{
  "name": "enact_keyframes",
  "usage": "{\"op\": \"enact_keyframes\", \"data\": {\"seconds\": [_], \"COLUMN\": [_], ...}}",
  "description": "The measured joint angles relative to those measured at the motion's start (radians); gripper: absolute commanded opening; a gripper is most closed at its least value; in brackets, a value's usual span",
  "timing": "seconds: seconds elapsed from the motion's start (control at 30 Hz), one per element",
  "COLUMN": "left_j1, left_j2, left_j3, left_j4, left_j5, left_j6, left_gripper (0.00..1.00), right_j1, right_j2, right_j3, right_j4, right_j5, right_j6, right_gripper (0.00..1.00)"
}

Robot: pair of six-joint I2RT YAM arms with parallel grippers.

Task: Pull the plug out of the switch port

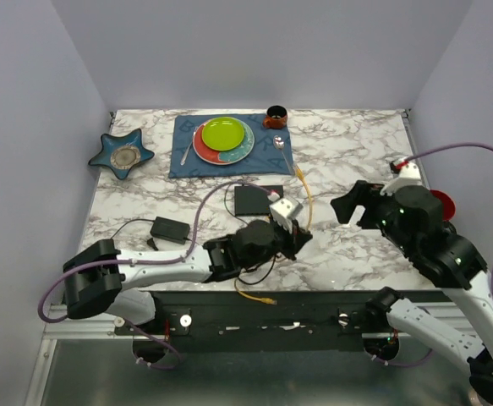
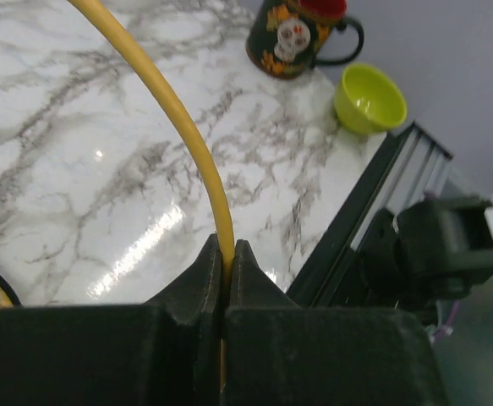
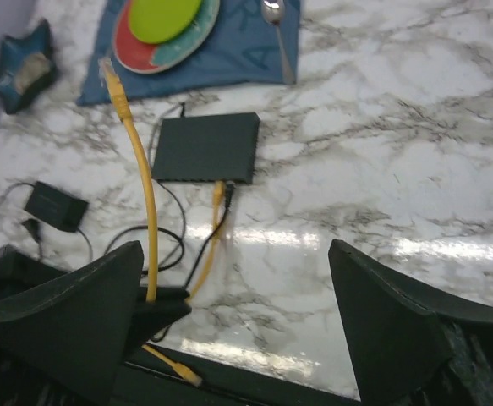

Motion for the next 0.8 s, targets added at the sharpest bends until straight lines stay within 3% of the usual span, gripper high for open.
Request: {"op": "enact_keyframes", "data": {"seconds": [0.1,0.3,0.53,0.8], "left_j1": [0.090,0.243,0.278,0.277], "left_j2": [-0.054,-0.068,-0.025,0.027], "left_j3": [0.002,0.056,0.108,0.131], "left_j4": [0.016,0.061,0.106,0.100], "left_j5": [0.046,0.125,0.159,0.219], "left_j6": [-0.097,-0.373,-0.599,-0.703], "left_gripper": [0.00,0.00,0.00,0.00], "right_j1": [0.000,0.000,0.000,0.000], "right_j2": [-0.094,-0.100,-0.108,-0.126], "right_j3": [-0.054,-0.218,-0.354,-0.377], "right_j4": [0.073,0.220,0.336,0.486], "right_j5": [-0.047,-0.209,-0.382,-0.478], "right_j6": [-0.003,0.013,0.035,0.035], "right_gripper": [0.98,0.96,0.94,0.91]}}
